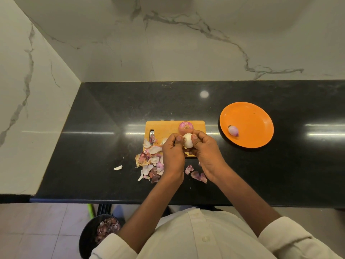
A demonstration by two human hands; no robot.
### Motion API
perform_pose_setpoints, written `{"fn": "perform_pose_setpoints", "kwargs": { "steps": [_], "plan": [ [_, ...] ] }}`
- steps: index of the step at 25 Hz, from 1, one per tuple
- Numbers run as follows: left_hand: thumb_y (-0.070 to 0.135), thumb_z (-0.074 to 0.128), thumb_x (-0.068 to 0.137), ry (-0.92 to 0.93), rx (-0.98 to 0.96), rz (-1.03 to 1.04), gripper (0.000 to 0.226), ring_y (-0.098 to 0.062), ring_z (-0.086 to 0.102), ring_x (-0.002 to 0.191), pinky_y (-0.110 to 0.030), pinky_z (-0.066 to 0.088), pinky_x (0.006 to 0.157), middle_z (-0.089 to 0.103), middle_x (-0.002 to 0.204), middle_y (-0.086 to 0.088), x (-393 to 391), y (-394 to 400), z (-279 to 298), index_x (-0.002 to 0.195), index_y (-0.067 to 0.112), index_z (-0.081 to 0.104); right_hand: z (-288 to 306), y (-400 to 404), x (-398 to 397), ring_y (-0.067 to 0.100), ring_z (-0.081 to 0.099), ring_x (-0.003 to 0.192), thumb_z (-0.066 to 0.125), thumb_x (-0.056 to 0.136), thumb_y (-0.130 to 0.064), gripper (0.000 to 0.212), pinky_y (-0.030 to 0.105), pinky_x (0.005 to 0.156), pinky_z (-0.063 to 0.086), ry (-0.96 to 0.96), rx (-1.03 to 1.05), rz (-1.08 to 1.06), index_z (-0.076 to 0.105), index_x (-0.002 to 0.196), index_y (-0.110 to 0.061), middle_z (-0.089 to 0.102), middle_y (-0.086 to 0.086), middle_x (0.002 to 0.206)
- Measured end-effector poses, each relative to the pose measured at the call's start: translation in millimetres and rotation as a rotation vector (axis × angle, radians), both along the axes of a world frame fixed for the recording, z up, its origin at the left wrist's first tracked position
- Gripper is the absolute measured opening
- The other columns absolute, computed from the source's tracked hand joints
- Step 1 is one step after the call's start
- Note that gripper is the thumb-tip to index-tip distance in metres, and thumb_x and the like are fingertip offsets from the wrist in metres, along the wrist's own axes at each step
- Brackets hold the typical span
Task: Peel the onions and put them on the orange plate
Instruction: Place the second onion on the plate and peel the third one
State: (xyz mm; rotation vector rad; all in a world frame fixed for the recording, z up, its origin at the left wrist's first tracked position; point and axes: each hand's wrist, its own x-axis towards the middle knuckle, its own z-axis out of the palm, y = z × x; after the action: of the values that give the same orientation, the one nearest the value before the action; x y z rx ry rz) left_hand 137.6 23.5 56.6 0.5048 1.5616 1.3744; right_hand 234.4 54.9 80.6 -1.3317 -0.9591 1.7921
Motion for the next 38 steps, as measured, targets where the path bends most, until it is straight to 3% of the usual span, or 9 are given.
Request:
{"fn": "perform_pose_setpoints", "kwargs": {
  "steps": [5, 10, 12, 16, 19, 23, 29, 35, 38],
  "plan": [
    [0.014, 0.048, 0.112, -0.071, -0.095, 0.067, 0.024, -0.018, 0.06, 0.076, -0.035, 0.055, 0.069, 0.061, 0.08, -0.008, 1.0, 0.1, -6.7, 0.094, 0.012, 0.064, -4.0, 5.3, 12.3, 0.02, 0.069, 0.079, 0.048, 0.111, -0.017, 0.027, 0.027, 0.067, 0.057, 0.201, -0.201, -0.133, 0.067, 0.129, -0.009, 0.074, 0.017, 0.114],
    [0.009, 0.056, 0.108, 0.205, -0.094, -0.037, 0.02, -0.013, 0.07, 0.097, -0.032, 0.057, 0.085, 0.072, 0.105, 0.002, 11.7, 5.5, -14.9, 0.114, 0.023, 0.068, -12.9, 21.2, 47.9, 0.032, 0.073, 0.112, 0.062, 0.101, -0.002, 0.031, 0.036, 0.089, 0.061, 0.218, -0.183, -0.225, 0.068, 0.129, -0.014, 0.072, 0.012, 0.127],
    [0.009, 0.058, 0.107, 0.312, -0.063, -0.138, 0.021, -0.008, 0.069, 0.102, -0.024, 0.053, 0.085, 0.072, 0.106, 0.005, 21.2, 11.9, -14.6, 0.112, 0.023, 0.072, -18.0, 31.0, 67.3, 0.026, 0.069, 0.12, 0.067, 0.097, 0.002, 0.037, 0.041, 0.099, 0.06, 0.061, -0.091, -0.267, 0.07, 0.128, -0.019, 0.068, 0.007, 0.133],
    [-0.014, 0.048, 0.089, 0.412, -0.025, -0.316, 0.044, -0.002, 0.068, 0.089, -0.011, 0.05, 0.074, 0.074, 0.092, 0.007, 44.9, 27.2, -7.8, 0.094, 0.02, 0.075, -30.9, 59.6, 111.7, 0.017, 0.061, 0.121, 0.072, 0.097, -0.008, 0.034, 0.038, 0.098, 0.058, -0.298, 0.077, -0.382, 0.071, 0.126, -0.027, 0.064, -0.005, 0.131],
    [0.001, 0.043, 0.074, 0.402, -0.009, -0.374, 0.028, -0.012, 0.051, 0.058, -0.032, 0.04, 0.055, 0.054, 0.057, 0.004, 61.9, 44.8, -7.1, 0.059, 0.018, 0.06, -44.8, 83.4, 136.0, 0.017, 0.059, 0.122, 0.069, 0.099, -0.013, 0.034, 0.032, 0.093, 0.048, -0.599, 0.194, -0.374, 0.069, 0.131, -0.024, 0.063, -0.009, 0.128],
    [0.013, 0.041, 0.064, 0.431, -0.097, -0.438, 0.02, -0.02, 0.035, 0.055, -0.04, 0.028, 0.055, 0.035, 0.05, -0.001, 76.4, 73.2, -16.0, 0.046, 0.022, 0.042, -64.9, 107.0, 157.1, 0.023, 0.061, 0.118, 0.066, 0.099, -0.015, 0.037, 0.032, 0.091, 0.046, -0.938, 0.276, -0.194, 0.066, 0.136, -0.022, 0.059, 0.003, 0.137],
    [0.026, 0.048, 0.103, 0.564, -0.347, -0.463, 0.041, -0.024, 0.046, 0.065, -0.039, 0.036, 0.065, 0.049, 0.064, -0.004, 65.9, 75.1, -25.5, 0.063, 0.015, 0.048, -70.5, 112.0, 159.3, 0.027, 0.059, 0.122, 0.068, 0.099, -0.017, 0.035, 0.046, 0.098, 0.055, -1.128, 0.402, -0.033, 0.065, 0.134, -0.021, 0.053, 0.006, 0.142],
    [0.03, 0.051, 0.107, 0.684, -0.281, -0.306, 0.04, -0.017, 0.053, 0.059, -0.036, 0.042, 0.058, 0.055, 0.062, 0.001, 18.9, 42.2, -38.8, 0.07, 0.016, 0.059, -47.0, 95.1, 75.0, 0.018, 0.056, 0.12, 0.062, 0.099, -0.007, 0.027, 0.03, 0.1, 0.045, -0.841, 0.707, 0.049, 0.068, 0.123, -0.018, 0.06, 0.001, 0.129],
    [0.014, 0.053, 0.105, 0.692, -0.262, -0.211, 0.013, -0.005, 0.069, 0.069, -0.033, 0.057, 0.064, 0.067, 0.083, 0.007, -10.6, 27.4, -33.0, 0.102, 0.021, 0.065, -53.8, 93.1, 17.9, 0.025, 0.055, 0.127, 0.062, 0.096, -0.008, 0.042, 0.04, 0.105, 0.048, -0.8, 0.726, 0.326, 0.061, 0.138, -0.019, 0.058, 0.003, 0.138]
  ]
}}
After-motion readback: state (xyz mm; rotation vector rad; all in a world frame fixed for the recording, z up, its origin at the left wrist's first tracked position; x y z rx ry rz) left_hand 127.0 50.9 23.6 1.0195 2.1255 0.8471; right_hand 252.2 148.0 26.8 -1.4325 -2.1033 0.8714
